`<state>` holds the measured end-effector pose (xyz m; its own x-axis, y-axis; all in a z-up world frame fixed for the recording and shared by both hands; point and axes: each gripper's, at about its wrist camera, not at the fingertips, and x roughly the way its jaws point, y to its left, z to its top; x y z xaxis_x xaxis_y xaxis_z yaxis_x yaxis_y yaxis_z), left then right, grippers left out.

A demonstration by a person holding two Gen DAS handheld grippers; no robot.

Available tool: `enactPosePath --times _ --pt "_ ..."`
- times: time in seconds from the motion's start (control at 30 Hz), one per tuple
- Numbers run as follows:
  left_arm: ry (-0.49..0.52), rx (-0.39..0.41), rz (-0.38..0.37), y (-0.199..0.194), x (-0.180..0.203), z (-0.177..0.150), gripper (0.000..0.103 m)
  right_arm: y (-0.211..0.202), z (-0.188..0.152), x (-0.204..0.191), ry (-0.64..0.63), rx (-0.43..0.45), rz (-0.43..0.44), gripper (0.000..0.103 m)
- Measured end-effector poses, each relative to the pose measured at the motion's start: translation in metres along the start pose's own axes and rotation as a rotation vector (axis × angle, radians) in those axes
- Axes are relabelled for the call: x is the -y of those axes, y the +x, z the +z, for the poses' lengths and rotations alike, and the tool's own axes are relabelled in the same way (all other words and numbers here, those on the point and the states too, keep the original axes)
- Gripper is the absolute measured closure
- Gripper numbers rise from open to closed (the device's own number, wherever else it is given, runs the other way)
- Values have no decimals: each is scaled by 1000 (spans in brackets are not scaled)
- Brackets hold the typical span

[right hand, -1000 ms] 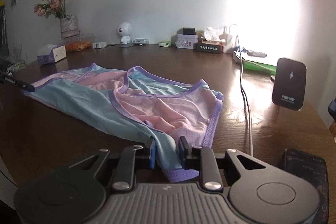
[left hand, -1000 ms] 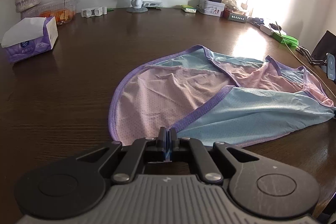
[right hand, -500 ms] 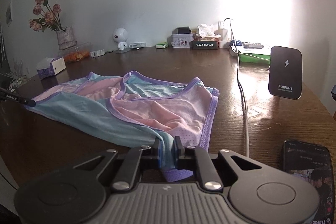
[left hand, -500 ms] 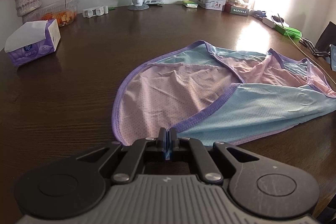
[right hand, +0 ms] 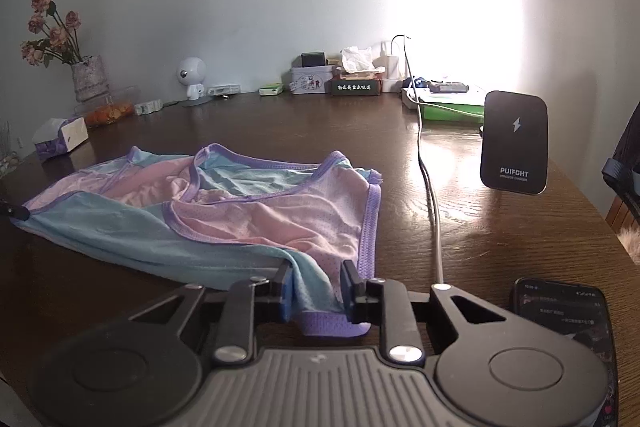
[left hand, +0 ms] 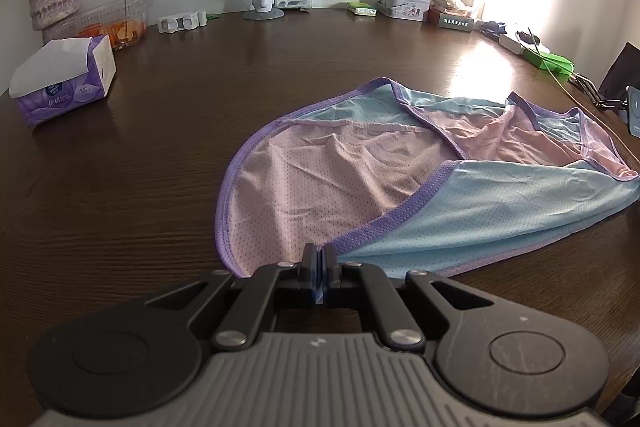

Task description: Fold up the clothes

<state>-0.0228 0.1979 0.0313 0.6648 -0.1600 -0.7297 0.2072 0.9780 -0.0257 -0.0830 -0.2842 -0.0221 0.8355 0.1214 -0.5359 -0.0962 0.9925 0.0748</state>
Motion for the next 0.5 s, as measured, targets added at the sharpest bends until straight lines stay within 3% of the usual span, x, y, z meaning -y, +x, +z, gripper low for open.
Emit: enactPosePath --times 0.5 --pt "-17 9 6 -5 2 3 99 14 13 3 -29 18 -139 74"
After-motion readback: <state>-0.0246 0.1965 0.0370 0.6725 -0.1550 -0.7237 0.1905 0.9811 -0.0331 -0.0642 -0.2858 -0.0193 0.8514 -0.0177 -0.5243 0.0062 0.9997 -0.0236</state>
